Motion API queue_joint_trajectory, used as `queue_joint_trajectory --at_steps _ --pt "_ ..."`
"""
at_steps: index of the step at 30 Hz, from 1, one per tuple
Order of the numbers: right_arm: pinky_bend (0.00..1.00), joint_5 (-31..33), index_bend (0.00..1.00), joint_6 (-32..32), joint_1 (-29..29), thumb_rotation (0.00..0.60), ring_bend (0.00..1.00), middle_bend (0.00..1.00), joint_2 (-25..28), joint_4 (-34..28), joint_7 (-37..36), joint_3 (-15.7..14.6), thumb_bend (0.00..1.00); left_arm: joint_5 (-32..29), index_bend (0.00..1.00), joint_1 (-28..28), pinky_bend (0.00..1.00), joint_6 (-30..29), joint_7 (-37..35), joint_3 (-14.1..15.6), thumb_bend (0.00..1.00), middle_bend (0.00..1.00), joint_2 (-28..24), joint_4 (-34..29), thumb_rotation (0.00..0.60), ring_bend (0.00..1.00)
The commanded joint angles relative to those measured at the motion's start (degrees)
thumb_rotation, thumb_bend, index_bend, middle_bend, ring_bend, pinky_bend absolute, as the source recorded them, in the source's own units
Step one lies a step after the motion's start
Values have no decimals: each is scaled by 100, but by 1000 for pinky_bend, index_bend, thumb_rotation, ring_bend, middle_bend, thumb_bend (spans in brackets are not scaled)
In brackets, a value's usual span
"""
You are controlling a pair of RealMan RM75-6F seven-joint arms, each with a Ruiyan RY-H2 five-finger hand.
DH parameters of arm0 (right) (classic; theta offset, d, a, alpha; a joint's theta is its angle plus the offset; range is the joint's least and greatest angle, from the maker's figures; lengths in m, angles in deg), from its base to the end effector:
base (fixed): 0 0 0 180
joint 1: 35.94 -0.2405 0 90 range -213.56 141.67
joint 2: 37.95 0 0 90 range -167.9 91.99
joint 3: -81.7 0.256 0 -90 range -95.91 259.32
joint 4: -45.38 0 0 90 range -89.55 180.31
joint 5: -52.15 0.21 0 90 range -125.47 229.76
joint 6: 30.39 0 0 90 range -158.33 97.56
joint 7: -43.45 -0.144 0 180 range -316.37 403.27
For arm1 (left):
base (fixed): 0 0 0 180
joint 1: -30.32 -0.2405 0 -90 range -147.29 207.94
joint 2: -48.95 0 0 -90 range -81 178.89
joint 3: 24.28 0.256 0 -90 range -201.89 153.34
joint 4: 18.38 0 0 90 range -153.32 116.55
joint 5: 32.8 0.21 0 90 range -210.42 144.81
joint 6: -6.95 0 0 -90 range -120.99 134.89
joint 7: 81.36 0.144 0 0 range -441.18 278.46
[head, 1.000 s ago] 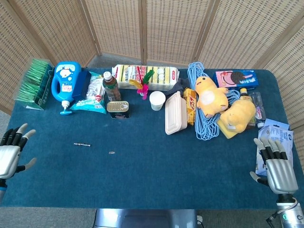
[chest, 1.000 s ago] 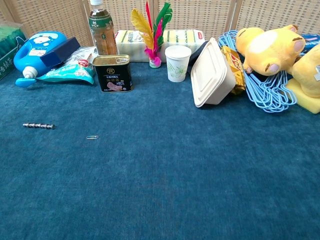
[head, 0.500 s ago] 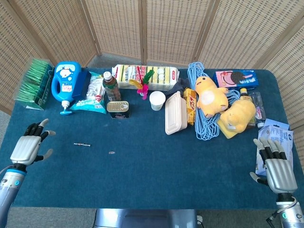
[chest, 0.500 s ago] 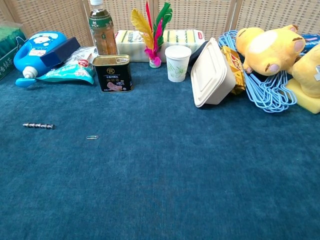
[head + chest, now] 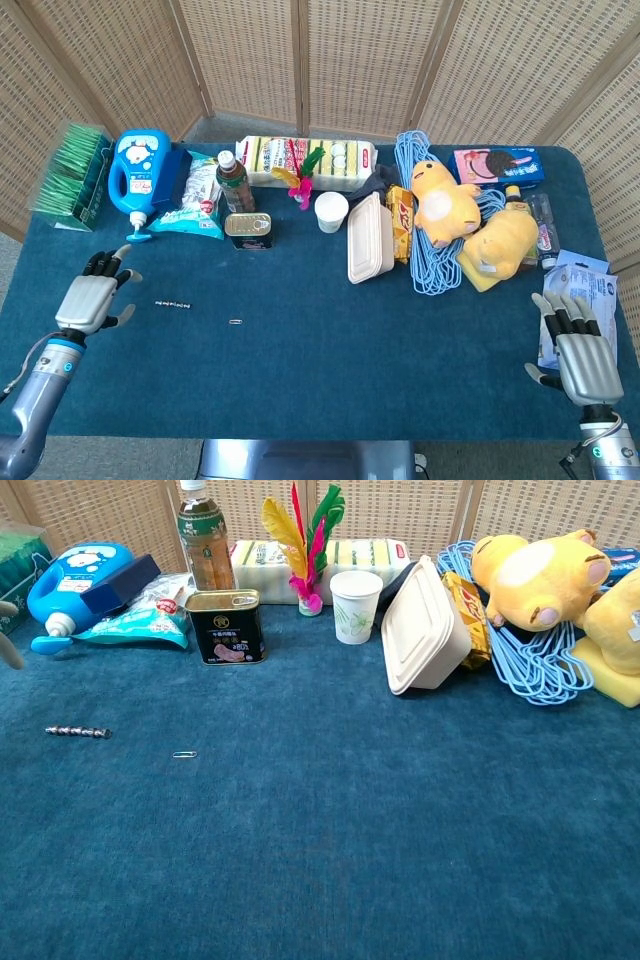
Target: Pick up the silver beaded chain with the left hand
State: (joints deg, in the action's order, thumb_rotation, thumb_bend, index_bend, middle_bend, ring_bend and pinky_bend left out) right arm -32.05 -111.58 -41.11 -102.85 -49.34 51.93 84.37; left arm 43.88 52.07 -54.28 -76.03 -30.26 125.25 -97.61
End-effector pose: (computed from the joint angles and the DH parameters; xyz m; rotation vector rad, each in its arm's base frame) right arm -0.3082 -0.1808 0.1428 1.4428 -0.8950 0.7852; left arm -0.3043 0.2831 0.0728 -1.6356 -0.9791 -0.7396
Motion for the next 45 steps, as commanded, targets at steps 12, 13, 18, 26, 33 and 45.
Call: queue_joint_trajectory --at_steps 12,13,18,26,33,45 --pt "0 72 0 93 -23 600 0 0 48 -34 -50 -7 0 12 373 115 0 22 248 145 622 0 625 585 600 0" --pt "0 75 0 98 -25 600 0 0 52 -37 -51 -7 0 4 381 122 0 30 271 153 622 0 653 600 600 0" --pt "0 96 0 110 -27 600 0 0 70 -46 -85 -3 0 -45 391 140 0 10 369 145 623 0 767 646 600 0" --pt "0 95 0 113 -31 600 0 0 88 -53 -125 -5 0 -239 420 249 0 115 554 55 628 0 942 750 600 0" --pt "0 115 0 120 -37 600 0 0 86 -36 -167 8 0 -350 447 300 0 119 665 -4 634 0 1034 824 600 0" --pt "0 116 0 107 -40 600 0 0 90 -21 -176 12 0 -343 459 281 0 7 846 76 640 0 1150 923 600 0"
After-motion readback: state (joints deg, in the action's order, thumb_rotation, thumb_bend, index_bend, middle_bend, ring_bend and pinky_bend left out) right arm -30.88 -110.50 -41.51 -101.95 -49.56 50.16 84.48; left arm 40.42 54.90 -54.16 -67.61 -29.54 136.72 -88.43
